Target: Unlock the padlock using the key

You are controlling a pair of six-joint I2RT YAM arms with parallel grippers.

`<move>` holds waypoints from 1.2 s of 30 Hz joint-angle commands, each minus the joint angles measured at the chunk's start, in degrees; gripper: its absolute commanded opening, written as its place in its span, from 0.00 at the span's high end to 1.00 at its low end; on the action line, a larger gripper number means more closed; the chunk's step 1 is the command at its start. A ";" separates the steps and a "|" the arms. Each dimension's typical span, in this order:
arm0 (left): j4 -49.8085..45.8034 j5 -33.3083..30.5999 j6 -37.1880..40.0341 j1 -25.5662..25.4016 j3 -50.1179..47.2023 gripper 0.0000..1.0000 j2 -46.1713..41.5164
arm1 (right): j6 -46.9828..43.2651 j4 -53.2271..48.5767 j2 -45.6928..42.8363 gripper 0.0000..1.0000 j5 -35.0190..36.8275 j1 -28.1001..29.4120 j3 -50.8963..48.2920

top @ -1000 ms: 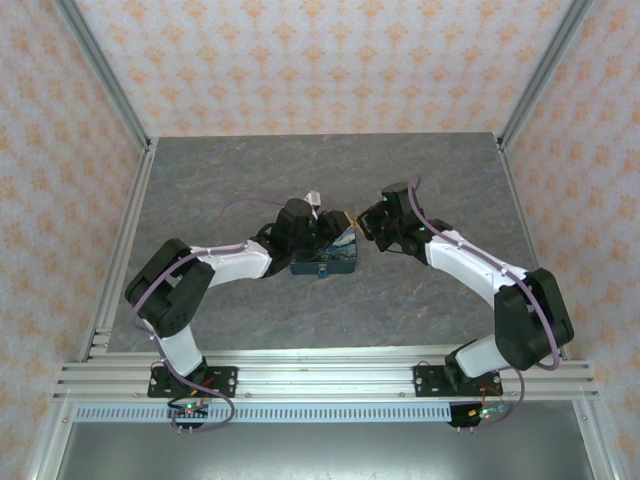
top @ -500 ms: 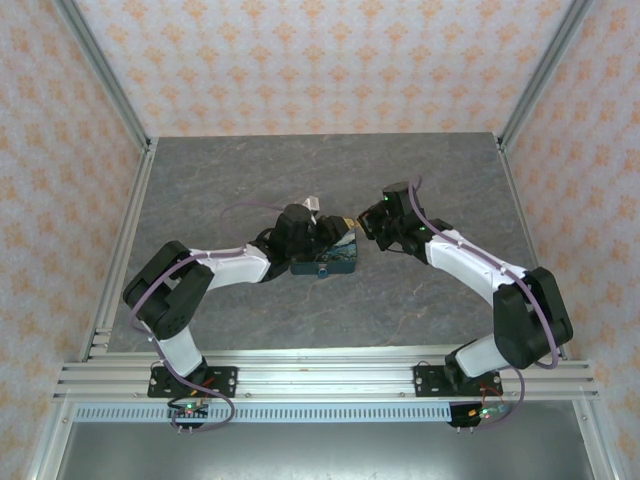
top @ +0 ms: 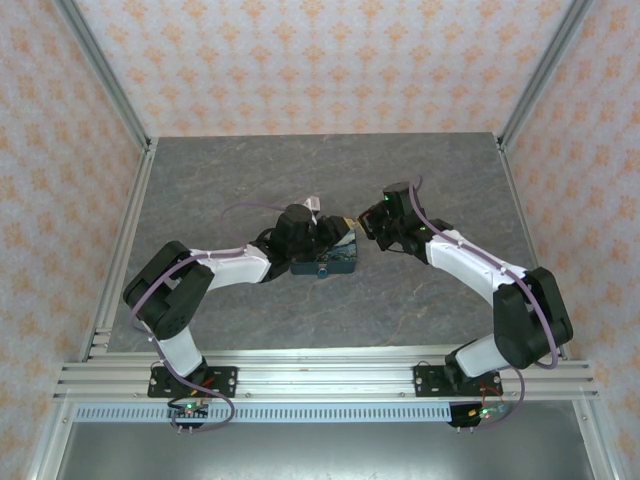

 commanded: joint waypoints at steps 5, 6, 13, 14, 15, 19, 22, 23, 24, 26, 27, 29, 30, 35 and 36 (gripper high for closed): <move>1.94 -1.36 -0.50 -0.82 1.79 0.79 0.61 | 0.62 1.48 0.39 1.00 -0.41 -0.25 -0.89; 1.92 -1.43 -0.57 -0.82 1.85 0.79 0.65 | 0.62 1.48 0.41 1.00 -0.43 -0.25 -0.89; 2.05 -1.39 -0.68 -0.83 2.31 0.78 1.44 | 0.78 1.92 -0.12 1.00 -1.13 -0.29 -1.12; 2.07 -1.49 -0.77 -0.82 2.40 0.78 1.52 | 0.93 2.17 -0.22 1.00 -1.37 -0.31 -1.20; 2.22 -1.53 -0.77 -0.82 2.41 0.78 1.68 | 0.95 2.17 -0.30 1.00 -1.51 -0.25 -1.27; 2.26 -1.86 -0.89 -0.87 2.70 0.77 2.13 | 0.97 2.20 -0.72 1.00 -1.68 -0.32 -1.38; 2.50 -2.59 -1.53 -0.84 2.46 0.75 2.31 | 0.97 2.22 -1.00 1.00 -1.68 -0.26 -1.49; 2.78 -2.83 -1.97 -0.83 2.45 0.74 2.32 | 1.05 2.29 -1.00 1.00 -1.71 -0.29 -1.49; 2.78 -3.08 -2.43 -0.82 2.44 0.73 2.40 | 1.06 2.32 -1.09 1.00 -1.73 -0.33 -1.59; 3.36 -3.24 -4.30 -0.83 2.29 0.71 2.53 | 1.27 2.68 -1.31 1.00 -1.93 -0.31 -1.68; 4.04 -3.37 -5.63 -0.82 2.01 0.71 2.57 | 1.32 2.68 -1.37 1.00 -2.04 -0.33 -1.66; 5.90 -3.81 -9.80 -0.82 1.00 0.68 2.58 | 1.32 3.08 -1.57 1.00 -2.21 -0.26 -1.75; 6.95 -4.08 -12.02 -0.83 0.44 0.67 2.45 | 1.38 3.46 -1.68 1.00 -2.27 -0.28 -1.89; 8.39 -5.04 -22.08 -0.85 -1.42 0.64 1.62 | 3.21 6.95 -1.54 1.00 -3.16 -0.27 -3.43; 8.41 -4.97 -23.48 -0.84 -1.63 0.64 1.61 | 3.52 7.84 -1.46 1.00 -3.35 -0.25 -3.65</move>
